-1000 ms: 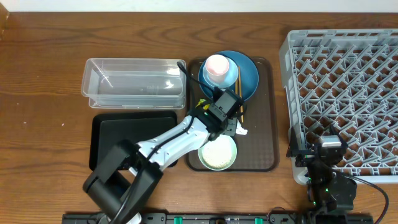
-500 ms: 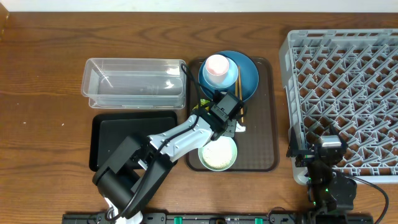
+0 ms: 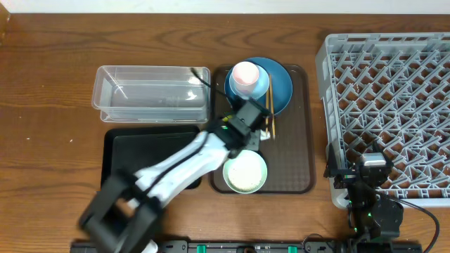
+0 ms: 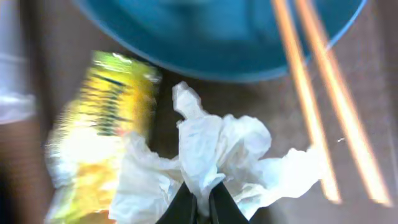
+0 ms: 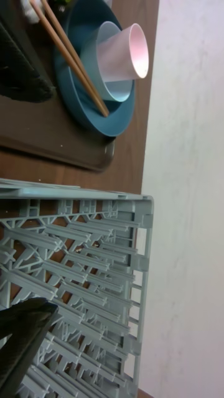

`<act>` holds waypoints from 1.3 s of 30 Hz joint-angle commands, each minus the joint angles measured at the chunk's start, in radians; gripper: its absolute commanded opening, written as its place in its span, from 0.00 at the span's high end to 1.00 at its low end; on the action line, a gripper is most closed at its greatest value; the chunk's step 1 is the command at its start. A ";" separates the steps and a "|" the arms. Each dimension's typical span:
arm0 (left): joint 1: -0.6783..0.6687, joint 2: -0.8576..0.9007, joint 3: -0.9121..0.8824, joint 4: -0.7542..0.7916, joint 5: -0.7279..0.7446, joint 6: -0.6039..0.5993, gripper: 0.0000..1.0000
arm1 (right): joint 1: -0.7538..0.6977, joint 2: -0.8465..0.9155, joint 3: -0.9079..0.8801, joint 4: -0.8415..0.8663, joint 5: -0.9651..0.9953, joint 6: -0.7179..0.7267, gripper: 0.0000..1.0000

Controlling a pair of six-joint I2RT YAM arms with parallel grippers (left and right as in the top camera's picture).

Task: Sort waste into correct bins and load items into the dishwasher rack
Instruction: 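Carry the tissue left and drop it into the clear bin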

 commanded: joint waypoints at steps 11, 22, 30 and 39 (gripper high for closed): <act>0.211 -0.249 0.000 -0.053 -0.264 0.074 0.90 | -0.005 -0.007 -0.002 -0.003 0.005 -0.008 0.01; 0.421 -0.098 0.000 0.031 -0.262 0.074 0.89 | -0.005 -0.007 -0.002 -0.003 0.005 -0.008 0.01; 0.438 0.004 0.000 0.106 -0.262 0.074 0.70 | -0.005 -0.007 -0.002 -0.003 0.005 -0.008 0.01; 0.436 -0.035 0.001 0.127 -0.261 0.158 0.37 | -0.005 -0.007 -0.002 -0.003 0.005 -0.008 0.01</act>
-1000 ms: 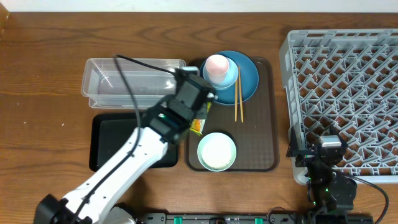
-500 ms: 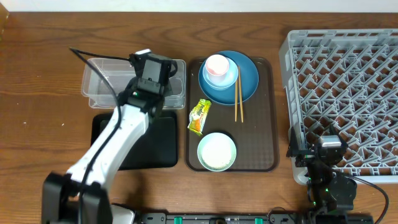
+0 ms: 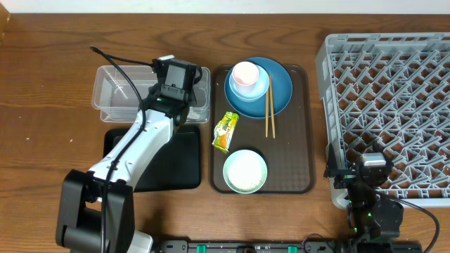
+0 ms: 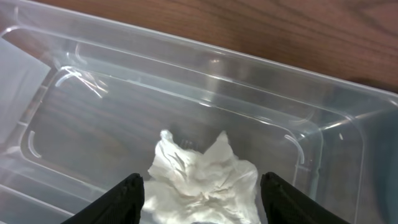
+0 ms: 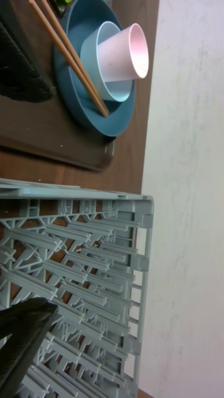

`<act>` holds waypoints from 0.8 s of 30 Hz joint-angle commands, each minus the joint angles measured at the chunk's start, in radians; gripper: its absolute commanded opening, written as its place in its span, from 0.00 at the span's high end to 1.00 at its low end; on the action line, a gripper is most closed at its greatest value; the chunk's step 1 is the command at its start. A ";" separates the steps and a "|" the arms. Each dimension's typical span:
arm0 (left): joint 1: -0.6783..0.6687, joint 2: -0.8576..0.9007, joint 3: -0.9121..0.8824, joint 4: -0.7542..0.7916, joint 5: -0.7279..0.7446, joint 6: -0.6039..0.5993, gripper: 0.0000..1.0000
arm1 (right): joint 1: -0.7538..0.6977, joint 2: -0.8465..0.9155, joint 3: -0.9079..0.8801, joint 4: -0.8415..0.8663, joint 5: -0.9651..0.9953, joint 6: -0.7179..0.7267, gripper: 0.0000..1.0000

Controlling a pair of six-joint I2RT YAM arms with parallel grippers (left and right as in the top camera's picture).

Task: Sort waste into correct bins and load items into the dishwasher rack
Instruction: 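Carry the tissue left and drop it into the clear bin, then return the left gripper to the tray and grasp the yellow wrapper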

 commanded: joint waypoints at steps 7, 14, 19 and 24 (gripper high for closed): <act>-0.038 -0.158 0.001 -0.072 0.171 0.034 0.44 | -0.005 -0.007 -0.002 -0.002 0.005 -0.008 0.01; -0.161 -0.294 0.001 -0.159 0.274 0.034 0.51 | -0.005 -0.007 -0.002 -0.003 0.005 -0.008 0.01; -0.264 -0.307 0.001 -0.240 0.273 0.034 0.50 | -0.005 -0.007 -0.002 -0.003 0.005 -0.008 0.01; -0.316 -0.269 0.000 -0.311 0.273 0.033 0.50 | -0.005 -0.007 -0.002 -0.003 0.005 -0.008 0.01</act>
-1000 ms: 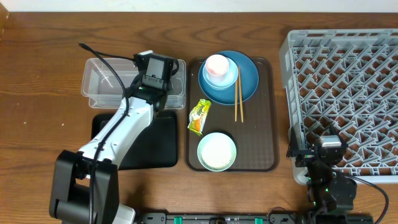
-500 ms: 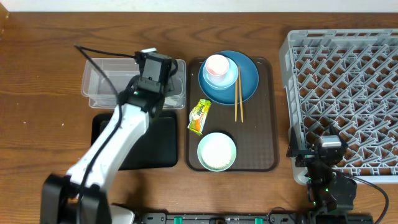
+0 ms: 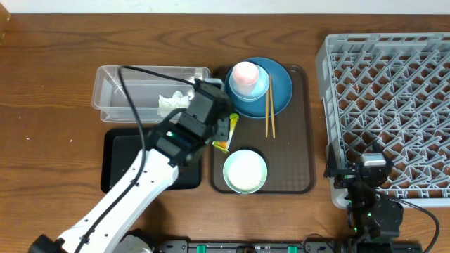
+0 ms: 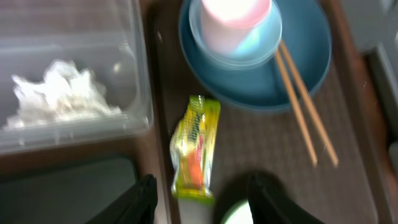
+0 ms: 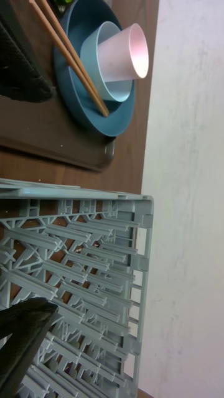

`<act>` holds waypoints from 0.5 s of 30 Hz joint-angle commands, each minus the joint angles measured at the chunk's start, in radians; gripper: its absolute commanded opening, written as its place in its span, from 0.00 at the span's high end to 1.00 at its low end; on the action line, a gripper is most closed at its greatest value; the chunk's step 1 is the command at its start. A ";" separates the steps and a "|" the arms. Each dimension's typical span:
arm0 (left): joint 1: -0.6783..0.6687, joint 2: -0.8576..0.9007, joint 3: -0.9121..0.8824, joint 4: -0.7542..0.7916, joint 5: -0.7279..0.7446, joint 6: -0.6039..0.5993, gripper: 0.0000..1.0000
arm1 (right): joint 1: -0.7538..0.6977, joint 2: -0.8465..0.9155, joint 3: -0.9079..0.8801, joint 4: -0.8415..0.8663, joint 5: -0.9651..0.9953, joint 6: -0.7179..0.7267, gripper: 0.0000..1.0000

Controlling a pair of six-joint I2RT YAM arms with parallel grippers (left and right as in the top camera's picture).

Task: Sort waste into correct bins and load items into the dishwasher rack
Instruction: 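Return the left gripper to the tray and grasp the yellow wrapper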

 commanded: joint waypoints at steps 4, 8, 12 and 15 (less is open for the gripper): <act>-0.019 0.063 0.000 -0.039 0.006 0.005 0.50 | -0.005 -0.007 -0.002 -0.003 0.005 -0.008 0.01; -0.020 0.095 -0.001 -0.050 0.007 0.005 0.51 | -0.005 -0.007 -0.002 -0.003 0.005 -0.008 0.01; -0.021 0.131 -0.001 -0.052 0.012 -0.014 0.50 | -0.005 -0.007 -0.002 -0.003 0.005 -0.008 0.01; -0.020 0.151 -0.001 -0.052 0.044 -0.014 0.50 | -0.005 -0.007 -0.002 -0.003 0.005 -0.008 0.01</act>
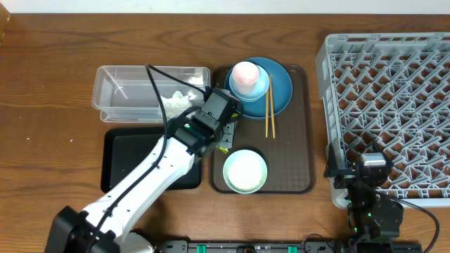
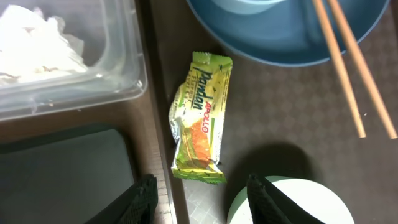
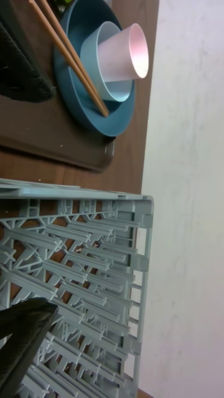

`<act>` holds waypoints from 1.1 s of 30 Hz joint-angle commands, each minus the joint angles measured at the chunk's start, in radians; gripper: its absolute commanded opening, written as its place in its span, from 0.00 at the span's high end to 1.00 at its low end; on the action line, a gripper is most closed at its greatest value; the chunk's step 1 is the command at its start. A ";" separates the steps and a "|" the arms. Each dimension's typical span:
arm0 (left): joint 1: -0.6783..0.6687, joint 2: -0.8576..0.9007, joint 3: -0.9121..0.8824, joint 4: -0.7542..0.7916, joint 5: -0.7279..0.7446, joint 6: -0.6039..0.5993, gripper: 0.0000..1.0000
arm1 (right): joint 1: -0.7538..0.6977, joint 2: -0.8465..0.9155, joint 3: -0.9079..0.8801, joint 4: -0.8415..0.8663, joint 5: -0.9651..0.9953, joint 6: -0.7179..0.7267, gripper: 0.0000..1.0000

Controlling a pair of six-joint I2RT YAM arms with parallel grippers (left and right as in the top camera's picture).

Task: Sort waste into correct bins and load items into the dishwasher rack
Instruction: 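Return the left gripper to the tray and grasp the yellow wrapper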

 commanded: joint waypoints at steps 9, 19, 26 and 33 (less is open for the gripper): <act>-0.004 0.080 -0.002 0.022 0.027 -0.009 0.50 | -0.005 -0.007 -0.002 -0.002 0.005 -0.008 0.01; -0.004 0.179 -0.002 0.076 0.027 -0.008 0.50 | -0.005 -0.007 -0.002 -0.002 0.005 -0.008 0.01; -0.004 0.233 -0.002 0.133 0.027 0.040 0.45 | -0.005 -0.007 -0.002 -0.002 0.005 -0.008 0.01; -0.004 0.277 -0.002 0.194 0.027 0.147 0.39 | -0.005 -0.007 -0.002 -0.002 0.005 -0.008 0.01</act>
